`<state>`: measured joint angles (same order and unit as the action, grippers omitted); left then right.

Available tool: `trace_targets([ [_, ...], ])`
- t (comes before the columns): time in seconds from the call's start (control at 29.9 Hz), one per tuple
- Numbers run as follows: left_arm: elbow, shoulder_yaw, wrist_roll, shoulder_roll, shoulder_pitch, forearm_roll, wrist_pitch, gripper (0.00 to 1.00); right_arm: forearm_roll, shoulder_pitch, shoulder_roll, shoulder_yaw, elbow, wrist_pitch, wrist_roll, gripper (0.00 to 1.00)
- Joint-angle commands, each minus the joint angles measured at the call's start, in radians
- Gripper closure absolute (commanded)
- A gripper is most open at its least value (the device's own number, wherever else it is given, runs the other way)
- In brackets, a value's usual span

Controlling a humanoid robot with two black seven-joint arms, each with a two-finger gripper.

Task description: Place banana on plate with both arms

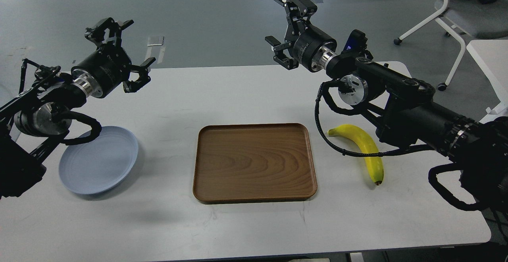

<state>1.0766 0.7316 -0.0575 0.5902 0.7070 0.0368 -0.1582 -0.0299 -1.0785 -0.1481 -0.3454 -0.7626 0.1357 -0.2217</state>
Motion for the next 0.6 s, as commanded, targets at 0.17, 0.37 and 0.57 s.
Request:
trace_targets([
  [0.17,-0.004,0.009,-0.027,-0.026,-0.012,0.000,0.003,0.02,0.082,0.022,-0.022,-0.034,-0.030,-0.001,0.005,0.00],
  [0.37,-0.009,0.009,-0.028,-0.032,-0.014,0.000,0.032,0.02,0.076,0.032,-0.031,-0.023,-0.035,-0.002,0.010,0.00],
  [0.57,-0.009,-0.001,-0.025,-0.039,-0.015,0.002,0.034,0.02,0.071,0.023,-0.031,-0.018,-0.027,-0.008,0.009,0.00],
])
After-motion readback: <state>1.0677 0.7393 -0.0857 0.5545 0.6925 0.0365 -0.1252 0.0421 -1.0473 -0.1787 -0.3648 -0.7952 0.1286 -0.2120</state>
